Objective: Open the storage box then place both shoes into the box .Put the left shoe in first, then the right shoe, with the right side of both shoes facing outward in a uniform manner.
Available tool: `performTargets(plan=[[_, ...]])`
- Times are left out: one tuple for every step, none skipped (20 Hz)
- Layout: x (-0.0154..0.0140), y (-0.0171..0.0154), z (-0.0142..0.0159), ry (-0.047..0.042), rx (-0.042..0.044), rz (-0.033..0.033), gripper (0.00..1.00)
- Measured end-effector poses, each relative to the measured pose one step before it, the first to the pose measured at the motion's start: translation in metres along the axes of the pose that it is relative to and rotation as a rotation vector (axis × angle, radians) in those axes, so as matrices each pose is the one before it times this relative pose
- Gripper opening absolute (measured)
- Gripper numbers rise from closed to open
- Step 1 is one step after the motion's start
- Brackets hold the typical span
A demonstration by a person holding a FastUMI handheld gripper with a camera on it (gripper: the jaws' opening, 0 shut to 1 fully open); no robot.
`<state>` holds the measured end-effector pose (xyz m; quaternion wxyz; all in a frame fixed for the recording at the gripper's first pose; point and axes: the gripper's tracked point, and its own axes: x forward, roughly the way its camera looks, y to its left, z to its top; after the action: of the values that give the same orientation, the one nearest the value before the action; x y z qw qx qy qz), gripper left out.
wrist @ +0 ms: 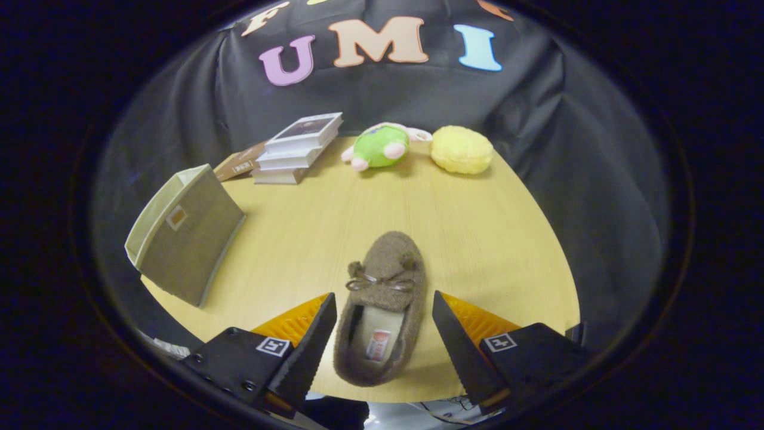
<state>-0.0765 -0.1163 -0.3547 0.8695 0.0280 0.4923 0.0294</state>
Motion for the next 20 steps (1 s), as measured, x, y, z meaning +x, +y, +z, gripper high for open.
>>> performTargets(plan=[[0.00506,-0.0043,-0.00612,0.01749,0.00034,-0.00069,1.0],[0.00532,-0.00499,-0.00562,0.01916,-0.0009,-0.0035,1.0],[0.0045,-0.00379,-0.00664,0.01908,0.0025,0.00029,0.99],[0.00371,-0.00298,-0.00469,0.01919,0.00392,-0.00034,0.98],[0.00494,-0.00082,-0.00314,0.01964,0.01058,0.00884,0.91],[0.00368,0.00061,-0.00533,0.026,0.01441,0.01435,0.85],[0.0031,-0.00185,-0.00292,0.01772,0.01362,0.00305,0.78],[0.00403,-0.00195,-0.00235,0.01638,0.00914,-0.003,0.71],[0.00153,-0.0008,-0.00158,0.01472,0.01407,0.00553,0.65],[0.00128,0.00116,-0.00245,0.01783,0.02198,0.00763,0.58],[-0.00197,0.00021,-0.00283,0.0225,0.01763,0.00636,0.51],[0.00111,0.00088,-0.00239,0.02222,0.01541,0.00427,0.44],[-0.00042,-0.00193,-0.0038,0.01294,0.01745,-0.01659,0.34],[-0.00011,-0.00374,0.00681,0.0041,0.02454,-0.01626,0.23],[0.00435,0.00292,-0.00277,0.01146,0.01728,0.0055,0.13],[-0.00313,-0.00395,0.00039,-0.0009,0.01405,-0.0147,0.13],[0.00071,-0.00078,0.00109,-0.00136,0.01834,-0.00409,0.08],[-0.00132,0.00144,-0.00128,0.00315,0.01772,-0.00263,0.04],[-0.00025,-0.00004,-0.00032,0.00043,0.01589,-0.00305,0.04],[-0.00229,0.00314,-0.0003,0.00686,0.01854,0.00865,0.04]])
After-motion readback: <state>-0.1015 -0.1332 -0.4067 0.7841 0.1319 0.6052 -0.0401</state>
